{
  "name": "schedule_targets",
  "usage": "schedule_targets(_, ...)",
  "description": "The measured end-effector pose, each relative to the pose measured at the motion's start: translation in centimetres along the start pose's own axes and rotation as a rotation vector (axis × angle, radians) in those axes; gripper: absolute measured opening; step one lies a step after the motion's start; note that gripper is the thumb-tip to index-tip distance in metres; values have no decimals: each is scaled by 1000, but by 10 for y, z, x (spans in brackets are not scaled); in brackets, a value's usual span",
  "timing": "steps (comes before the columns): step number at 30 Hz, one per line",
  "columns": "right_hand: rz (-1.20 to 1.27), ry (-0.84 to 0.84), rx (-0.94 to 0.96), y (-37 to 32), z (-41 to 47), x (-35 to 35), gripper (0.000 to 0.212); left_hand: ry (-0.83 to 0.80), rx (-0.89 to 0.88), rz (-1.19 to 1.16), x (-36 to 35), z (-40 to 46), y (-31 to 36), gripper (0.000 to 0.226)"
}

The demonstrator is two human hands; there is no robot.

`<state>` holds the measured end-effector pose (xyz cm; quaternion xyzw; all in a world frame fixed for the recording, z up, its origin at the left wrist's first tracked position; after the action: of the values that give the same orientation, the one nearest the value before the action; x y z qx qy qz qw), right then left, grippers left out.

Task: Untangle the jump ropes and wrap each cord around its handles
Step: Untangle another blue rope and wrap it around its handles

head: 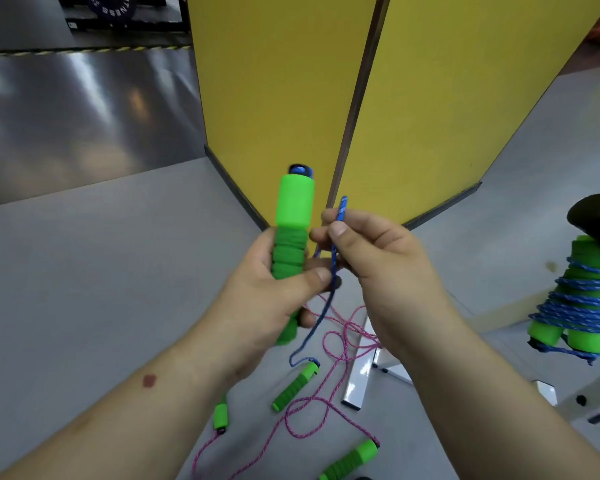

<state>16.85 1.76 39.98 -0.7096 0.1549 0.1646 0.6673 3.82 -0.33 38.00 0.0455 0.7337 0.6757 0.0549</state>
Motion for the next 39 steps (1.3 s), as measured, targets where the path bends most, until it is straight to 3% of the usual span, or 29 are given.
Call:
schedule_targets(3,69,16,-59,7,-2,0,15,-20,-32,15,-11,-2,2,38)
schedule_targets(7,-72,-54,-348,31,-8,-1,38,200,-55,-24,17,6,8,33)
schedule_targets(9,-251,-183,-429,32,-15,-3,30,288,-59,14,34,9,9,32)
schedule_targets(12,-286,-193,-258,19,-13,-5,18,302,-31,55,39,9,5,26)
schedule_targets(15,-40,-80,-55,2,-7,-5,17,126,6,-15,12,4,-2,23)
schedule_targets(19,67,56,-15,-1,-2,7,17,-5,-16,58,-11,-2,-3,37)
schedule_targets(23,36,-28,-268,22,-4,6,30,98,-50,-17,4,3,8,34)
schedule_targets(26,-218,-238,-522,32,-19,0,36,237,-77,-64,31,10,14,32)
schedule_targets(28,-306,-291,-460,27,-20,-3,24,288,-68,-56,41,12,13,30)
schedule_targets(30,-202,-222,-284,15,-13,-8,21,269,-26,-55,37,10,7,27)
schedule_targets(34,17,-44,-17,-8,-1,-2,15,21,-2,-57,0,-1,1,28)
schedule_targets(36,-35,10,2,-9,0,4,17,-41,-15,-19,-12,-5,4,36)
schedule_targets(39,-56,-21,-152,5,-1,5,29,65,-46,-14,-2,-1,12,31)
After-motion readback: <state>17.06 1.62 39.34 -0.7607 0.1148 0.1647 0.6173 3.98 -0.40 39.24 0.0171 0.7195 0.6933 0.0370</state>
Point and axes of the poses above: each hand's wrist, its own z-axis towards the middle knuckle, its own x-axis out of the back of the hand, y = z × x, the point moved 7 cm from there along z, towards the middle knuckle, and after that the axes turned 14 degrees about z, right-handed, at the moved point
